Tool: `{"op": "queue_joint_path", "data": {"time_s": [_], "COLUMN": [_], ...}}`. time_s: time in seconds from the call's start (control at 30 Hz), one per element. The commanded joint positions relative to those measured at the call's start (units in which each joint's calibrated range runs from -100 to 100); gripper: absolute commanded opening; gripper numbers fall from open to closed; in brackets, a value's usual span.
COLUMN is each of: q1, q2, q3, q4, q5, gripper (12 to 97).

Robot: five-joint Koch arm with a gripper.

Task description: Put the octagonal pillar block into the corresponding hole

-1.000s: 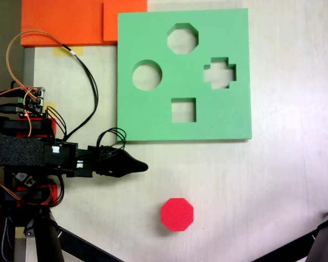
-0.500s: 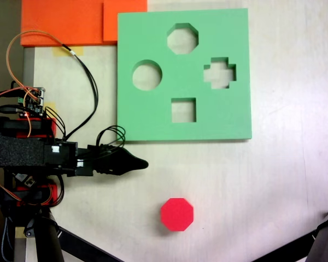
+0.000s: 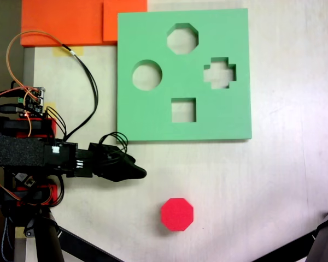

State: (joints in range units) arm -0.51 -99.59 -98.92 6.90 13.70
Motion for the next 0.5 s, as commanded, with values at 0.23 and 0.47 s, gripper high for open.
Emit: {"op": "queue_joint_path", "data": {"time_s": [0.23,0.47], "q1": [-4.10,-3.96], "q2": [-0.41,-0.41], "q3": [-1.08,17.07], "q4": [-2.23,-36.03], "q5": [13.48,23.88], "gripper": [43.8,42.0]}}
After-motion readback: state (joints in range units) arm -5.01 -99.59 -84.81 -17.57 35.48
